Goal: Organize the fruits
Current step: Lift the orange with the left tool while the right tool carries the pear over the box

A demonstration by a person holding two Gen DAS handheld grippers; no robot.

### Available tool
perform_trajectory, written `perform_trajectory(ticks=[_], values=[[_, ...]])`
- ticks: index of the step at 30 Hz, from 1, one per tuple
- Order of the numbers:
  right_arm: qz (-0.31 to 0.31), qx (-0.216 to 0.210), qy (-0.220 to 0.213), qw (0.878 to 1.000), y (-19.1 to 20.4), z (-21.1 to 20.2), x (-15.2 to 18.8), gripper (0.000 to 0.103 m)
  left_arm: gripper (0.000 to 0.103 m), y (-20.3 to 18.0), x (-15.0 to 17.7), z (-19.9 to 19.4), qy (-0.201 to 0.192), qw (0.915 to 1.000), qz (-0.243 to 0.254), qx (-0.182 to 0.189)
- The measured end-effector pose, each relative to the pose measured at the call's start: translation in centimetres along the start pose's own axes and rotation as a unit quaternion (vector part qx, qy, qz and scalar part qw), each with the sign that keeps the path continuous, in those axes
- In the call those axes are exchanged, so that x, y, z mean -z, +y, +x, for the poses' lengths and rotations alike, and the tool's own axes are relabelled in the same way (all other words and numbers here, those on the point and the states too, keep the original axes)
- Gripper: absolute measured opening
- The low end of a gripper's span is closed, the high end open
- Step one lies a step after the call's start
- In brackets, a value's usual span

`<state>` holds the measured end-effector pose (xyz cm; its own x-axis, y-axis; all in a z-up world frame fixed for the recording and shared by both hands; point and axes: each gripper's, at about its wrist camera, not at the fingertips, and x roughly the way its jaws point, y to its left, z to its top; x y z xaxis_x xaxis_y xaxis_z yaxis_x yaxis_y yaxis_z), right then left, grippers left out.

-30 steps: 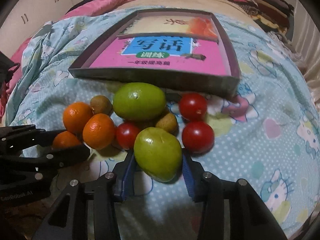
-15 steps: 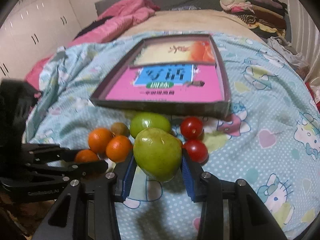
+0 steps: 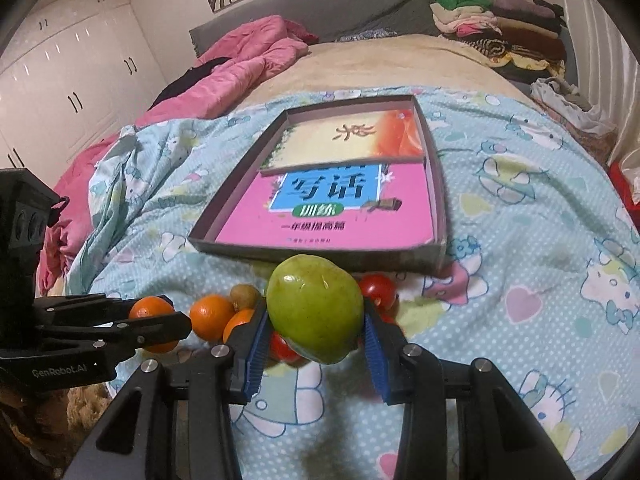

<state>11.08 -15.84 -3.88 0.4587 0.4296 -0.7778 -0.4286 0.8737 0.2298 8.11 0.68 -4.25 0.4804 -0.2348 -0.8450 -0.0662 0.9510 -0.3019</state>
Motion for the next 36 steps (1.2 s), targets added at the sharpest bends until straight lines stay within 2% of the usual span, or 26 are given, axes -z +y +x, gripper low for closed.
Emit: perform_trajectory(ticks=[10, 36], values=[[-0.005, 0.002, -0.027, 1.000, 0.0, -0.6, -1.4, 0.043, 0.039, 0.1, -1.1, -0.4, -0.020, 0.9997, -0.010, -0.012], [-0.014, 0.019, -0.055, 0.998, -1.1, 1.0, -4.2, 0.043, 0.039, 0.3, -5.1, 1.2, -0.062, 0.9974, -0.017, -0.033]])
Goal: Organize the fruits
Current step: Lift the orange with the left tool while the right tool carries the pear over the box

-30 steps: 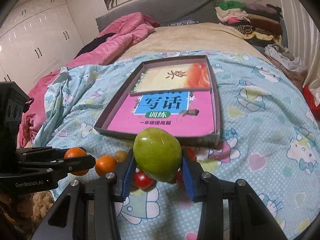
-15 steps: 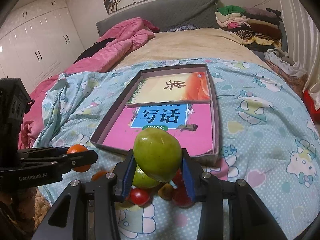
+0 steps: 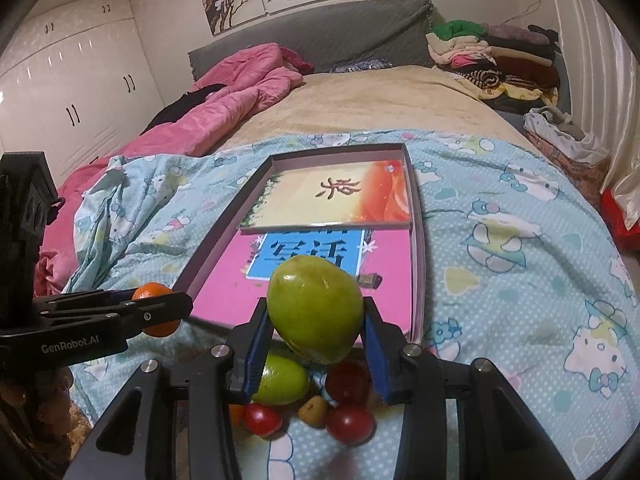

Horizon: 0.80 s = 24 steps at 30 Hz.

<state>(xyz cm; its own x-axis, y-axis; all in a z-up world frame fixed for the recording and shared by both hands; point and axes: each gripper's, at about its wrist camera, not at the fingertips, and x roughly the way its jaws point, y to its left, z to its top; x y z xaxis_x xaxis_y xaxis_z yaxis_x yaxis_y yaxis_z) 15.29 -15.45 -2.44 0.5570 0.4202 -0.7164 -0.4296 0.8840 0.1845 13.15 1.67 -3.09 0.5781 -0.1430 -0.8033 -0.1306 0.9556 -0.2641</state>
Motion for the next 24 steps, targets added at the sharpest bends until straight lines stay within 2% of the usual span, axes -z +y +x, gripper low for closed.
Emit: perform_trajectory(ticks=[9, 24], values=[[-0.008, 0.016, -0.007, 1.000, -0.5, 1.3, -1.3, 0.043, 0.039, 0.1, -1.0, 1.5, -0.006, 1.0000, 0.001, -0.003], [-0.006, 0.031, 0.023, 0.999, -1.6, 4.0, -1.0, 0.043, 0.039, 0.5, -1.4, 4.0, 0.000, 0.9996, 0.002, -0.029]])
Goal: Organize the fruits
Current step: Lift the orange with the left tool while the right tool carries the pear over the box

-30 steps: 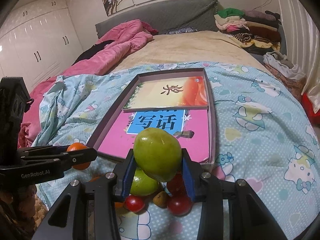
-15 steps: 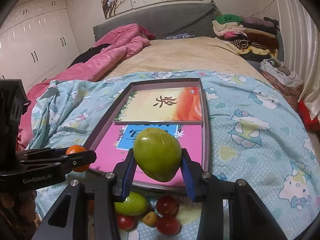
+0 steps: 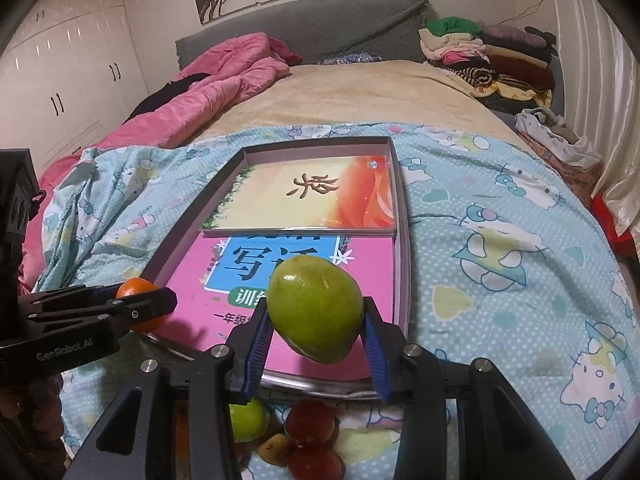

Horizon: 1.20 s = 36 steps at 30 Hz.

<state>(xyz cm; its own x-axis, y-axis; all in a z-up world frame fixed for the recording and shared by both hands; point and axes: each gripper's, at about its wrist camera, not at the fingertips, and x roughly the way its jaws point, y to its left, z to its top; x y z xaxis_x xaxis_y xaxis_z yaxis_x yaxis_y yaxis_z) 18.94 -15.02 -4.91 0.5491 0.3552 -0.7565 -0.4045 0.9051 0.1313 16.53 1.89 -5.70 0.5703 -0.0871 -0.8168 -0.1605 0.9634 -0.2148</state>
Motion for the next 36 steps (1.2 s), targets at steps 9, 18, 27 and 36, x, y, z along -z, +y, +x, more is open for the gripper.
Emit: perform_trajectory(ticks=[9, 18, 27, 36], values=[[-0.015, 0.009, 0.015, 1.000, 0.2, 0.9, 0.3, 0.043, 0.039, -0.2, 0.3, 1.4, 0.010, 0.9997, 0.017, -0.015], [-0.037, 0.027, 0.023, 0.999, 0.5, 1.7, 0.9, 0.043, 0.039, -0.5, 0.5, 1.7, 0.003, 0.9994, 0.028, -0.022], [-0.050, 0.041, 0.019, 0.998, 0.7, 1.8, 1.1, 0.043, 0.039, -0.6, 0.7, 1.7, -0.002, 0.9991, 0.034, -0.023], [-0.036, 0.034, 0.007, 0.999, 0.3, 1.7, 1.1, 0.044, 0.039, -0.5, 0.7, 1.6, -0.011, 0.9993, 0.031, -0.020]])
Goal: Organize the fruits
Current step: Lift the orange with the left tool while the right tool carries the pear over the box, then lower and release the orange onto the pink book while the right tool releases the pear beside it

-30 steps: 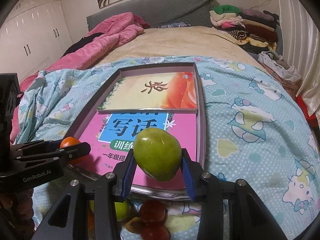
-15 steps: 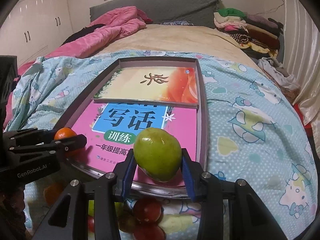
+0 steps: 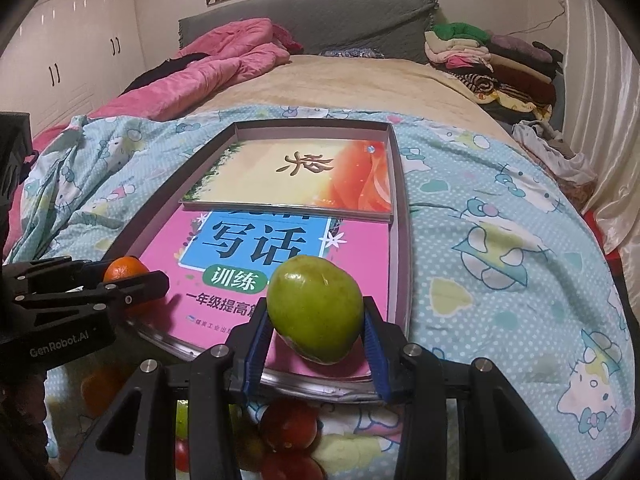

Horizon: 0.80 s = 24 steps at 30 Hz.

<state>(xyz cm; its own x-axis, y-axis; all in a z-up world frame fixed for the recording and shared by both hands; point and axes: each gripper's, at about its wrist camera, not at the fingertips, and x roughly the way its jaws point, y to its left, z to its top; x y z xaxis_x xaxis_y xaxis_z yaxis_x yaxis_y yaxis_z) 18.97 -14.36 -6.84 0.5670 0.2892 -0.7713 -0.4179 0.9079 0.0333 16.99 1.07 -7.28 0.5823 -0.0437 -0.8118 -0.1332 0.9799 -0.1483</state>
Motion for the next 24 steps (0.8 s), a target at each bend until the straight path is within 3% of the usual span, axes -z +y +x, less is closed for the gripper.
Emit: perform_trajectory(ticks=[8, 16, 20, 24], values=[[0.016, -0.011, -0.005, 1.000, -0.3, -0.2, -0.2, 0.044, 0.040, 0.2, 0.0, -0.1, 0.001, 0.9999, -0.008, 0.007], [0.024, -0.020, -0.012, 0.999, -0.3, -0.5, -0.3, 0.051, 0.041, 0.0, 0.0, -0.7, -0.007, 0.9997, -0.011, 0.019], [0.025, -0.018, -0.020, 0.999, -0.4, -0.8, -0.3, 0.054, 0.054, -0.2, -0.1, -1.5, -0.020, 0.9994, -0.008, 0.027], [0.028, -0.025, -0.028, 0.999, -0.4, -1.2, -0.5, 0.056, 0.054, 0.0, -0.3, -2.1, -0.025, 0.9991, -0.010, 0.031]])
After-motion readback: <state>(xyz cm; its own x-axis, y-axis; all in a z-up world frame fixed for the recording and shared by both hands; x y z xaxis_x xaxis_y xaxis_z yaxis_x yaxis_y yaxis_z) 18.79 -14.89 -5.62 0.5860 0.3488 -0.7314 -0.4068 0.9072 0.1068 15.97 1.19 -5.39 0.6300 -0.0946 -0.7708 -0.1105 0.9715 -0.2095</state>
